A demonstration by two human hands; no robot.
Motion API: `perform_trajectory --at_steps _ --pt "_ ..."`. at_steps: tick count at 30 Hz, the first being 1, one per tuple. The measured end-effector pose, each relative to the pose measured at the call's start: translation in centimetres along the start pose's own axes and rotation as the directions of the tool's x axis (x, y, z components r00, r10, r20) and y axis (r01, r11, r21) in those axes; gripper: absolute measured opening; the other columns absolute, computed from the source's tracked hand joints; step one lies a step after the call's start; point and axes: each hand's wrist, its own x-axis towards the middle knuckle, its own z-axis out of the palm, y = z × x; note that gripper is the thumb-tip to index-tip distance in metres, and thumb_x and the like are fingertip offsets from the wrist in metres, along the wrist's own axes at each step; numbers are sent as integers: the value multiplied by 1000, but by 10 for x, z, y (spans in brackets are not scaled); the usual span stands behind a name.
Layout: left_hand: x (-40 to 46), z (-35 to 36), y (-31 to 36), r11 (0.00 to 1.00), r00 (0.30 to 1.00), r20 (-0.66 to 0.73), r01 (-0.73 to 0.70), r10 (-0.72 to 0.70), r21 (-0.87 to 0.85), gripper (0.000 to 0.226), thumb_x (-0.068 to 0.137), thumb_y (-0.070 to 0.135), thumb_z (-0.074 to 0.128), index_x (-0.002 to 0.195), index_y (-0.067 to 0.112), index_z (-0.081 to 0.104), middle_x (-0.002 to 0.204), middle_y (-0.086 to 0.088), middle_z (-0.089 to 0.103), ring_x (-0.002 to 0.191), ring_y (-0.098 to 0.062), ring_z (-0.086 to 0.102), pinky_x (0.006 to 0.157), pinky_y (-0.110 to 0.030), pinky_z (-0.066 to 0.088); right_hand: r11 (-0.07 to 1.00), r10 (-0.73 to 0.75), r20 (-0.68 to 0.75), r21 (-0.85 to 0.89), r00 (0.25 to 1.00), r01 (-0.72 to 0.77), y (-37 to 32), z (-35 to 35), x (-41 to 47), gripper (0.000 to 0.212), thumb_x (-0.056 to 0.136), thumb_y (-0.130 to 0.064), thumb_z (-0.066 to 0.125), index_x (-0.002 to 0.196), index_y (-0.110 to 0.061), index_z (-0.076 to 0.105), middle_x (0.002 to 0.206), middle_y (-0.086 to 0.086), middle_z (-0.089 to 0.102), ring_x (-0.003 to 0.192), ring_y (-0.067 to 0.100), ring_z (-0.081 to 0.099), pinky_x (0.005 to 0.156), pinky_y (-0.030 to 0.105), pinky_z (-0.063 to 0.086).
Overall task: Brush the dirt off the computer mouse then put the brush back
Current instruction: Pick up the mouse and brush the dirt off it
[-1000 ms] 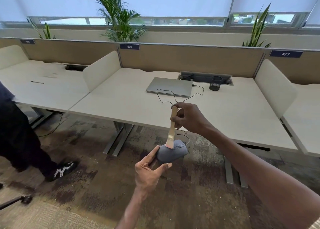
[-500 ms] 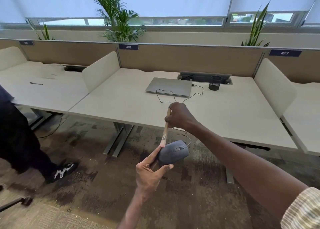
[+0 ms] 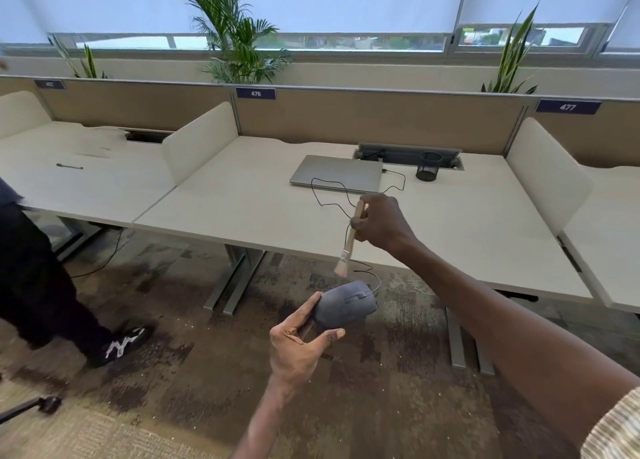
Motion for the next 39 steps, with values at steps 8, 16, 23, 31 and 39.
perform_trajectory --at_steps 8,16,23,31,39 --pt "0 8 8 1000 1000 1 -10 10 -12 75 58 41 99 126 35 70 124 0 73 117 -20 70 94 -30 58 1000 -11 92 -13 996 12 -5 12 -8 9 81 2 68 84 8 63 78 27 71 65 38 73 64 52 62" --pt "-2 5 4 1000 1000 -19 9 -9 4 77 55 41 100 126 35 70 122 8 74 115 -15 71 93 -27 58 979 -17 19 -205 1000 20 20 -17 -3 7 81 -1 63 87 3 63 89 27 69 84 44 67 77 52 58" --pt "2 6 2 997 999 -38 37 -34 63 79 53 45 100 126 41 69 119 8 75 113 -15 72 93 -31 59 968 -241 -73 51 968 245 -10 -19 -38 36 86 -1 71 121 -2 61 73 9 69 66 28 70 72 48 60" --pt "5 8 6 997 997 -60 60 -57 58 82 54 31 99 129 23 67 118 5 76 111 -14 73 94 -32 58 938 -342 41 78 939 338 -16 5 -83 36 87 -10 76 119 -11 59 73 1 69 63 16 68 66 38 59" --pt "2 9 7 998 997 -65 48 -45 43 80 54 21 97 127 22 65 115 9 74 111 -13 72 92 -26 58 940 -341 -99 -37 935 339 -6 -11 -70 35 89 -9 72 121 -12 59 74 7 71 62 22 67 64 41 58"
